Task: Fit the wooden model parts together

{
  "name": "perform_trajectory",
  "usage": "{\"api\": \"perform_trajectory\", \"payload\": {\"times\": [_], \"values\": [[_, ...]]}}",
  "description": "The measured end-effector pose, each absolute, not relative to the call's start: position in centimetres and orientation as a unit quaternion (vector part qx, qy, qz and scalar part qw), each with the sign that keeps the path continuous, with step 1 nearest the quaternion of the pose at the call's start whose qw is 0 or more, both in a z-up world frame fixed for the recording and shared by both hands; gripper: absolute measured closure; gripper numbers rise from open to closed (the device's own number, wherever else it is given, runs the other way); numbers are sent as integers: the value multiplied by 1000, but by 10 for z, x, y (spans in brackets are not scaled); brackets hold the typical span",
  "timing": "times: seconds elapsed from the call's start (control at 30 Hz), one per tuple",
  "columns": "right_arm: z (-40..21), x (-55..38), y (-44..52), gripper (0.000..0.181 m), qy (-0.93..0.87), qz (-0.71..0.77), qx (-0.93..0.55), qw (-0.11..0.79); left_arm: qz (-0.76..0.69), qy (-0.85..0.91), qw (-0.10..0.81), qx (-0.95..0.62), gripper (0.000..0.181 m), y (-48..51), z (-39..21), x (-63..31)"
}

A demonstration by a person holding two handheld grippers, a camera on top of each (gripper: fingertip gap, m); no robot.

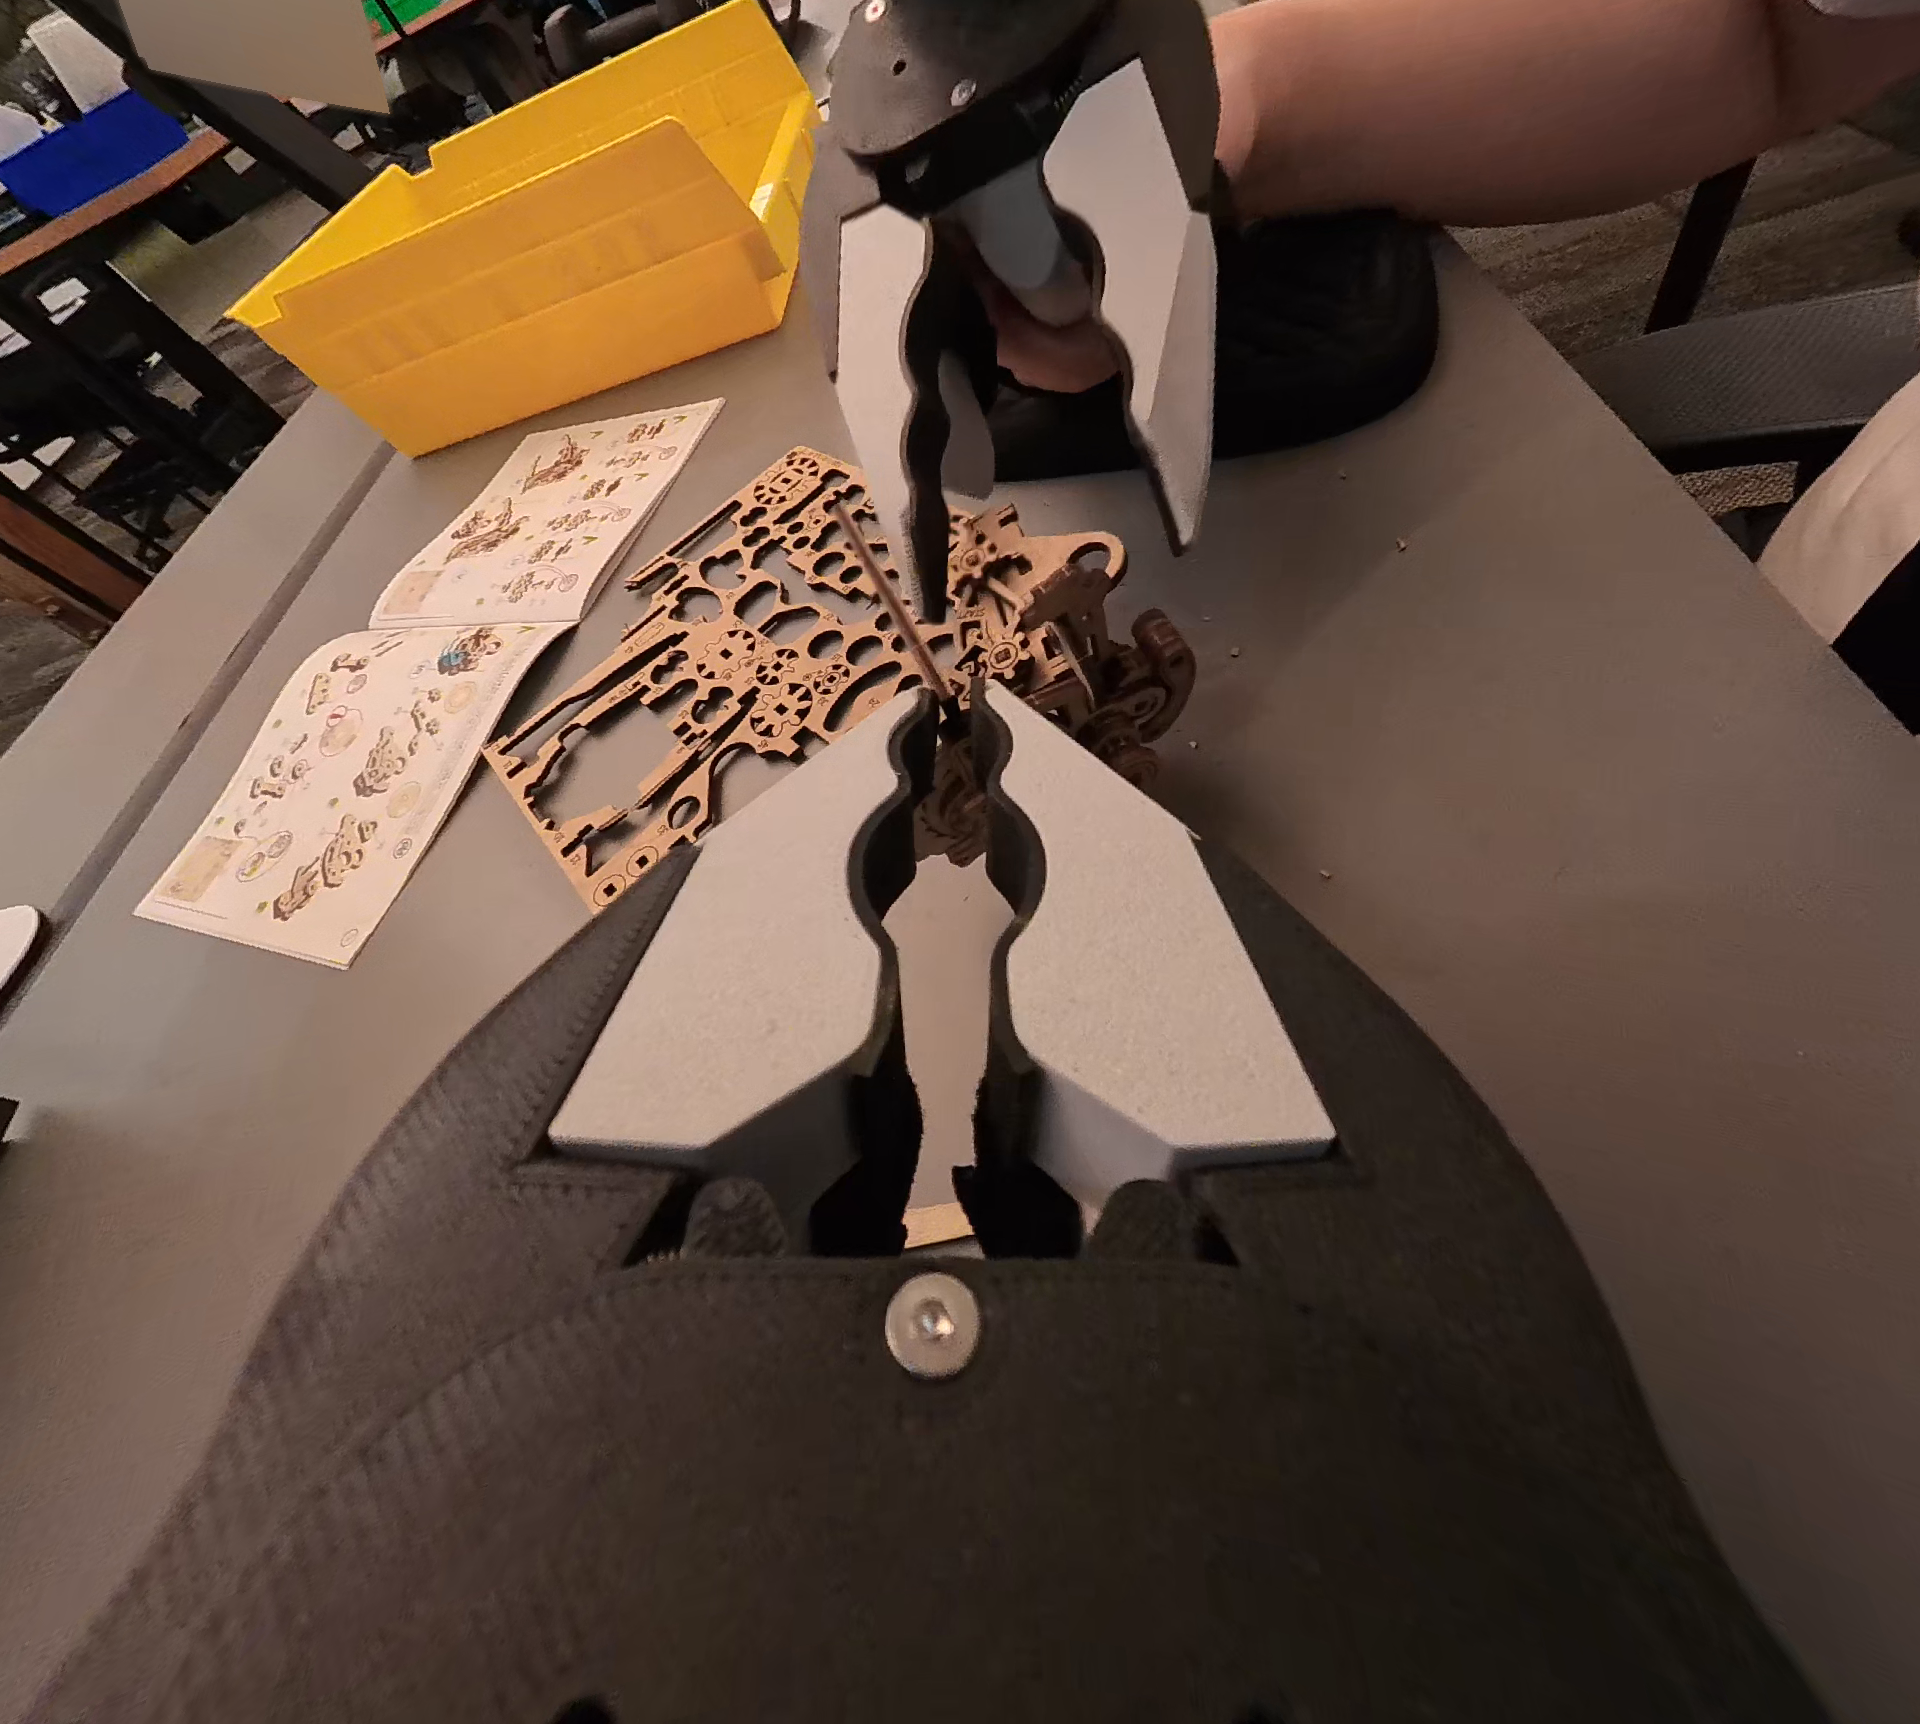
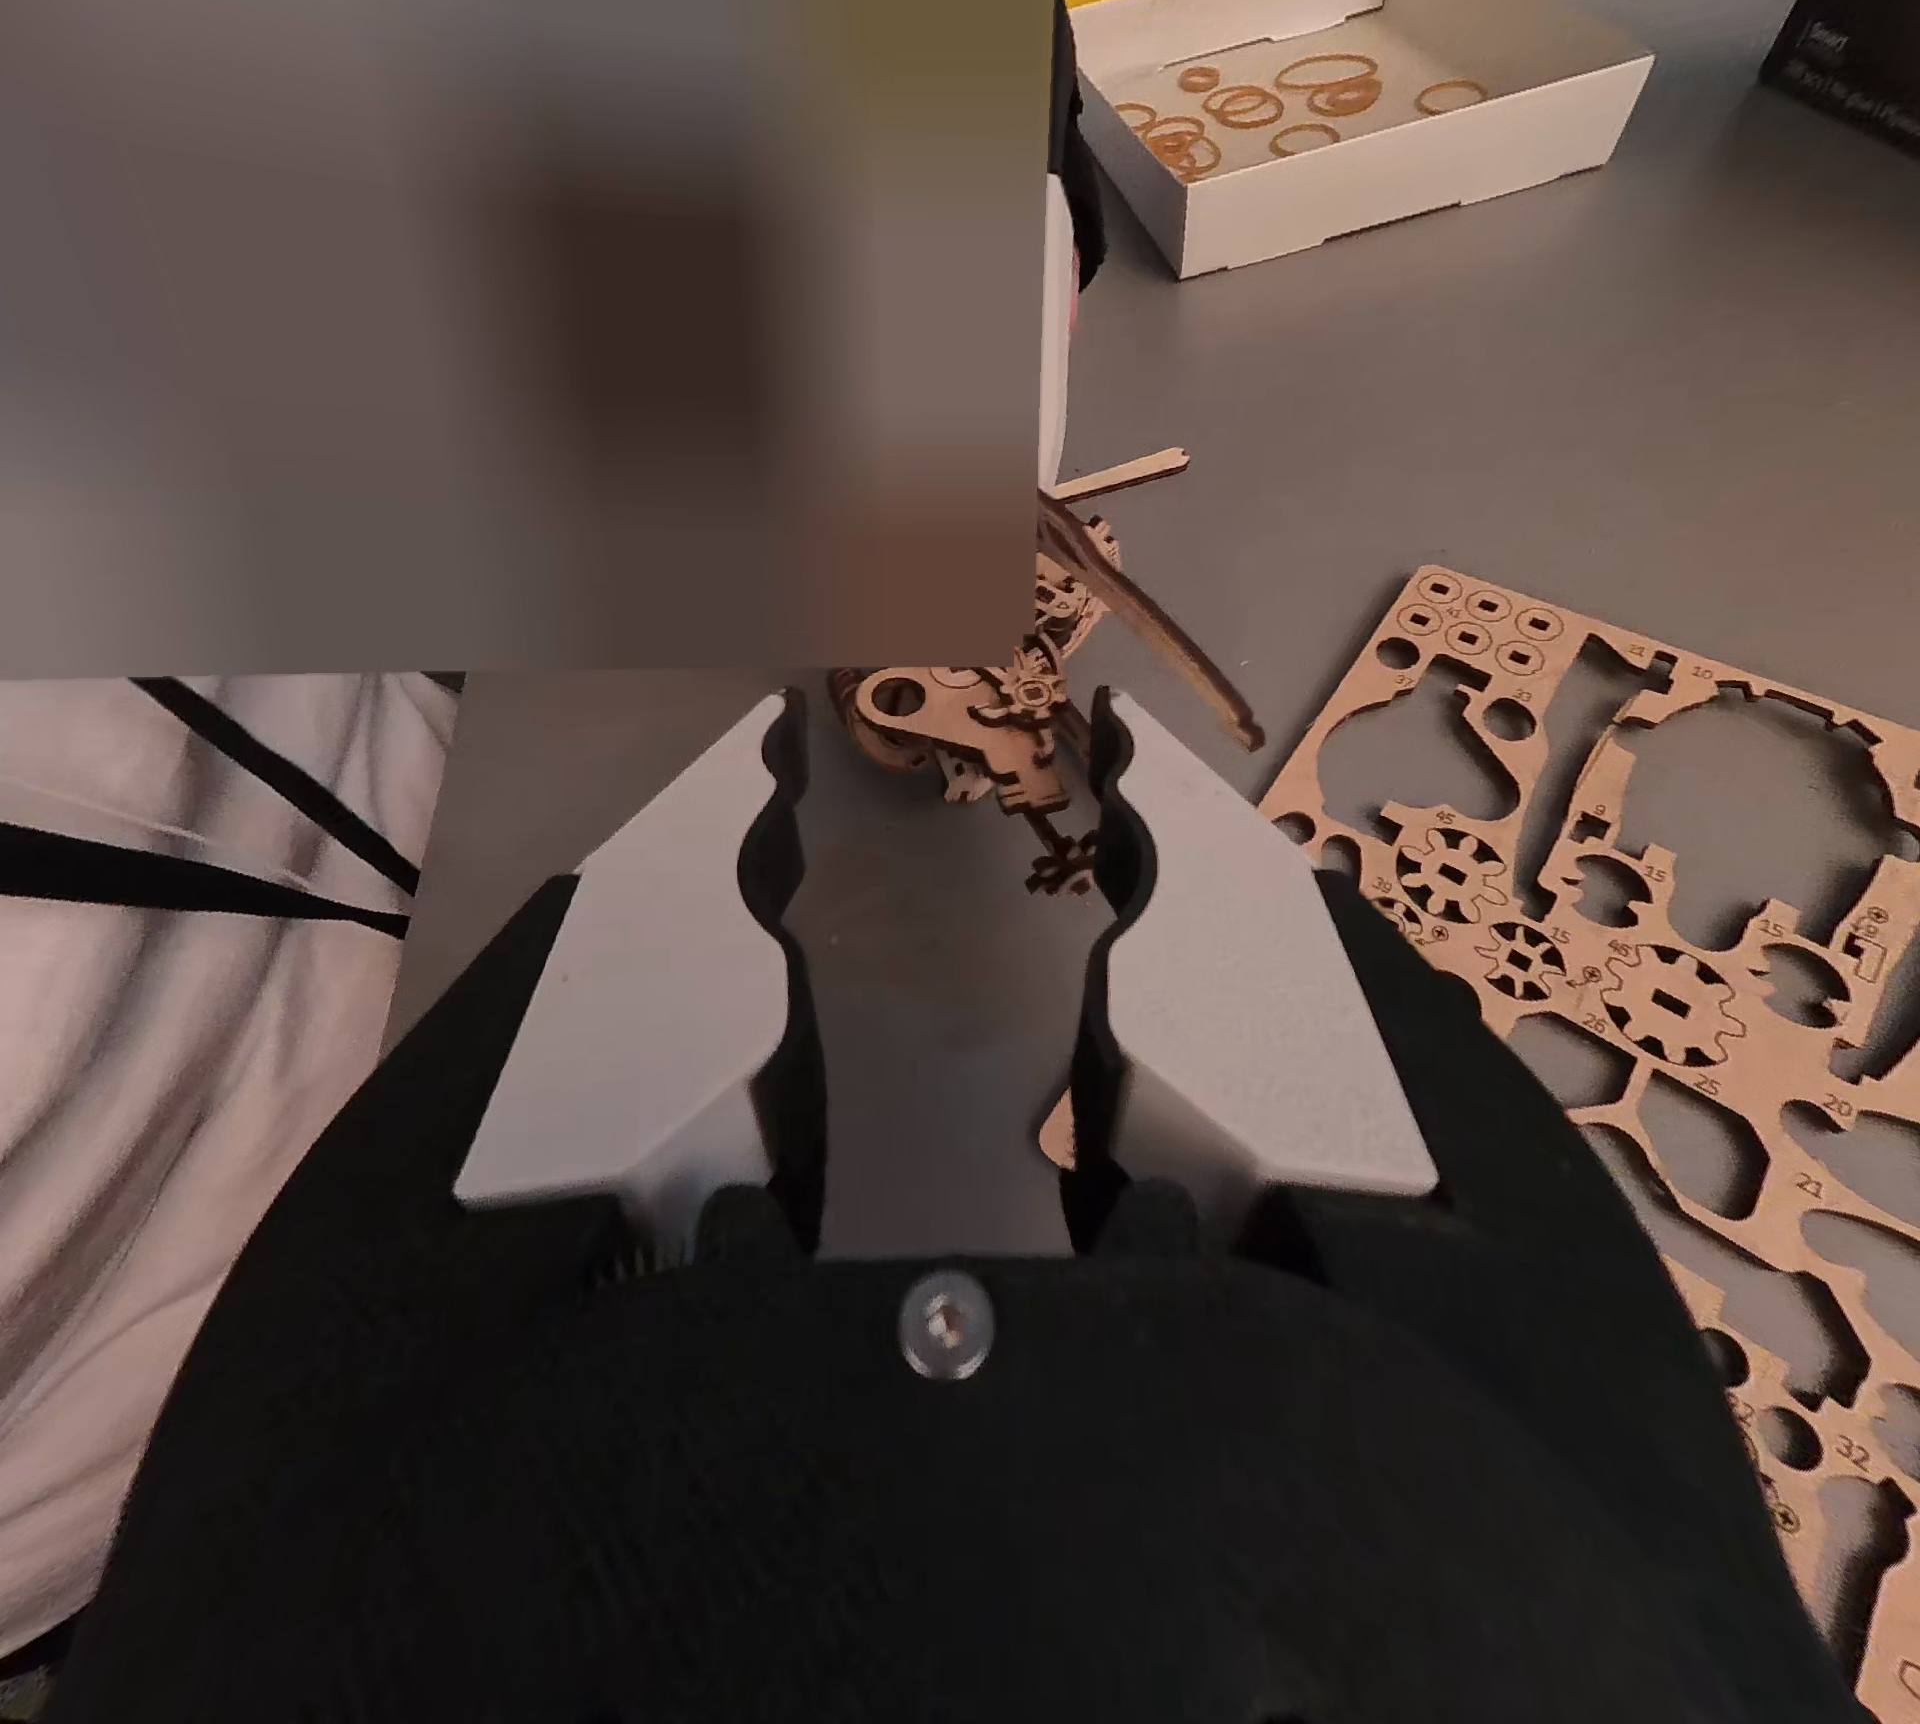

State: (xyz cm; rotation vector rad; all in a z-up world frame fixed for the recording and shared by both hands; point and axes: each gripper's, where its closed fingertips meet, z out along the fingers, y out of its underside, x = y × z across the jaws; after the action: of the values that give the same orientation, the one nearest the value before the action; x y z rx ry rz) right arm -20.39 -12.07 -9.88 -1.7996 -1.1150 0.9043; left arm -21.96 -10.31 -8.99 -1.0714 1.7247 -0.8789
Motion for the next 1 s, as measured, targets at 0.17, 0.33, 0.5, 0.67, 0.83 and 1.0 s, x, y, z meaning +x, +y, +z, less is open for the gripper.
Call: {"api": "perform_trajectory", "payload": {"times": [0.17, 0.33, 0.5, 0.67, 0.83, 1.0], "values": [[-103, -207, -121, 130, -444, 369, -721, 384, -358, 701, 447, -424, 178, -106, -90, -220], [-103, -209, -122, 142, -457, 363, -716, 385, -363, 700, 445, -424, 178, -105, -90, -221], [-102, -209, -122, 143, -466, 359, -708, 391, -368, 700, 445, -421, 179, -105, -89, -221], [-101, -209, -123, 143, -478, 364, -697, 391, -376, 699, 438, -421, 179, -107, -89, -221], [-101, -208, -121, 142, -474, 362, -700, 392, -396, 690, 424, -433, 163, -108, -90, -222], [-100, -207, -118, 143, -465, 359, -704, 399, -444, 669, 356, -478, 105, -117, -92, -220]]}}
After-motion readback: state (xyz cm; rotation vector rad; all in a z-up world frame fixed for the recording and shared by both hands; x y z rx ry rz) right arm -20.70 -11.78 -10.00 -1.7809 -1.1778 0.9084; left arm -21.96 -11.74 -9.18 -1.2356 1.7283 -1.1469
